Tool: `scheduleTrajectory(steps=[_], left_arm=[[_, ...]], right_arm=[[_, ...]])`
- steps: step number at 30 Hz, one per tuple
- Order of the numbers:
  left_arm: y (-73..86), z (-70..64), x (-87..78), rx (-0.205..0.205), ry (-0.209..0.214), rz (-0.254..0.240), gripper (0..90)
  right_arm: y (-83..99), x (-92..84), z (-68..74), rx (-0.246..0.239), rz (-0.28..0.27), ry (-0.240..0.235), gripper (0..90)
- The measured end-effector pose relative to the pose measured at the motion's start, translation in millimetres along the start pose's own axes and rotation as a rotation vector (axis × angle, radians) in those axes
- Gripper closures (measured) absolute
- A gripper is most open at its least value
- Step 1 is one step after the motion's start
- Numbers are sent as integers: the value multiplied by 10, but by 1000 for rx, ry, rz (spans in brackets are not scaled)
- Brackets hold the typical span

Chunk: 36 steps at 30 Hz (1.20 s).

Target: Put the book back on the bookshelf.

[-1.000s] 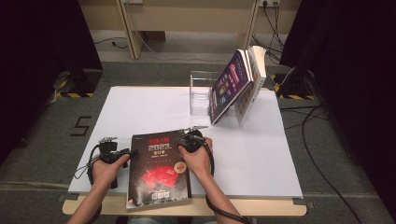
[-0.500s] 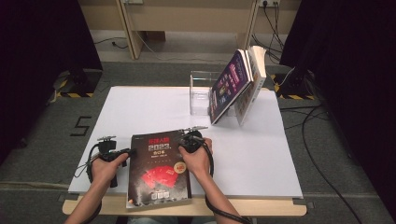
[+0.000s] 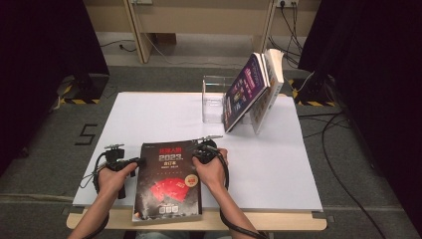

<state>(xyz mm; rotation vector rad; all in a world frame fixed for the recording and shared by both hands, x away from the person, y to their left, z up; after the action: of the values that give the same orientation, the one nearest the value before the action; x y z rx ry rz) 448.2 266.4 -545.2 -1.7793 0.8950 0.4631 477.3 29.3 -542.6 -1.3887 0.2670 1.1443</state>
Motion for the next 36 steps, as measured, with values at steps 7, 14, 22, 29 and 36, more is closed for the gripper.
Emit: scheduleTrajectory(steps=[7,14,22,29,36], left_arm=[[-5,-14,13,14,3,0,608],[-18,-35,36,25,2,3,609],[-29,-57,57,39,0,7,610],[-33,-69,69,48,4,6,612],[-32,-74,69,48,26,3,581]], right_arm=[[21,-27,1,-7,18,7,744],[66,-68,-2,-1,26,7,747],[106,-107,-2,5,39,6,750],[133,-137,-2,4,59,4,753],[-1,-147,-75,31,38,-33,695]])
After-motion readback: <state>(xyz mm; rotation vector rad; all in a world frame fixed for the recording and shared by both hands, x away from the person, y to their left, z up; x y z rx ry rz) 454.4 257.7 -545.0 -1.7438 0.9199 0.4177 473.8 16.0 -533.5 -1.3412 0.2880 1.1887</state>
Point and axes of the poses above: each handheld gripper's, and its own axes: x roughly forward along the jaws, y roughly out of its underside, z roughly to its left, the point moved 8 cm from there along x, roughly forward along the jaws, and after that the axes turned 2 degrees about -y, right-handed, at the moved point
